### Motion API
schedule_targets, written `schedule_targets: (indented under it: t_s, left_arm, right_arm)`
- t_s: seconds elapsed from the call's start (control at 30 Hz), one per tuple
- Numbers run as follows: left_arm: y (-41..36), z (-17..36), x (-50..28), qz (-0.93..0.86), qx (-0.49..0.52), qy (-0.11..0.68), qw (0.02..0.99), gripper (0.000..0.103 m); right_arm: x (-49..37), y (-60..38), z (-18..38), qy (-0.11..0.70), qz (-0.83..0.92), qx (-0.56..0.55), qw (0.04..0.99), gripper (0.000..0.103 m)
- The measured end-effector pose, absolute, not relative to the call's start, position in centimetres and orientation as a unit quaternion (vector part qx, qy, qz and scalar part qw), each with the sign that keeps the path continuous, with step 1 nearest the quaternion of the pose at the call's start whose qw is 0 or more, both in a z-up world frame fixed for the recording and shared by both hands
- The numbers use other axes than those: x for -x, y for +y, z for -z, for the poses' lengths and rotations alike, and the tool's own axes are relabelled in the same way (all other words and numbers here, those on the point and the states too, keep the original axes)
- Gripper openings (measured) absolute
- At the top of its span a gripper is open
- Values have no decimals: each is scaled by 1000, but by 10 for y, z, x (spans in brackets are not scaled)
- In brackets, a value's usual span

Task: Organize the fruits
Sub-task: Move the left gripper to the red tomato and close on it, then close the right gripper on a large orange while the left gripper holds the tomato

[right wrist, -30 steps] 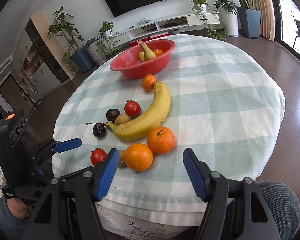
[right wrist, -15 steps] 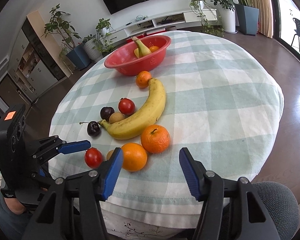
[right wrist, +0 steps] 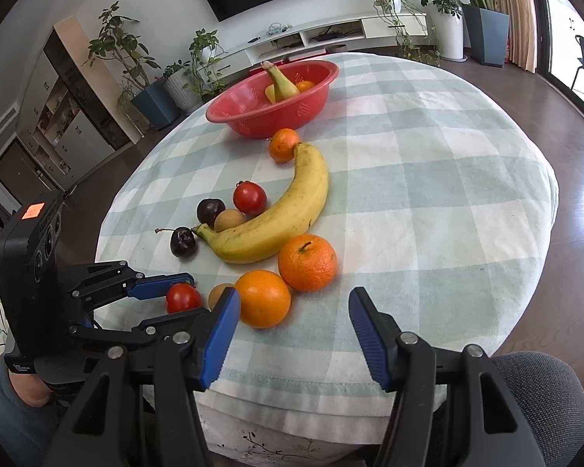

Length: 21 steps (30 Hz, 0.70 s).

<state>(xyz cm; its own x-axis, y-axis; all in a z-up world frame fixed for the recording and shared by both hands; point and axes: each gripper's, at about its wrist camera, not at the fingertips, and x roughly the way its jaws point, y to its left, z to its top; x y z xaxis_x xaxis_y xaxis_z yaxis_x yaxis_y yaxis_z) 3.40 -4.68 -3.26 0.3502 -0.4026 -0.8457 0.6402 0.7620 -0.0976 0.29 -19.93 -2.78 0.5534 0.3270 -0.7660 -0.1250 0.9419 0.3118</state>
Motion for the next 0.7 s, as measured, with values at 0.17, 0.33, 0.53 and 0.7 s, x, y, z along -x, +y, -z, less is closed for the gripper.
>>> schedule_targets:
  t_s: [0.17,0.33,0.53,0.7]
  left_arm:
    - [-43,33,-35,321,-112,469,815,33]
    - [-30,34,-31,318,-85,469,820,32]
    - [-26,36,-27,314,-82,467,823,32]
    - [-24,36,-25,309,-85,465,826,32]
  right_arm:
    - [-3,-195,31,462,-133,-107,871,62]
    - [-5,-183,35,470,-142,-94,866,58]
    - [-12,-173,39,475,-140,-74,866,55]
    - [-17,-169,42,479,-132,-57,866,52]
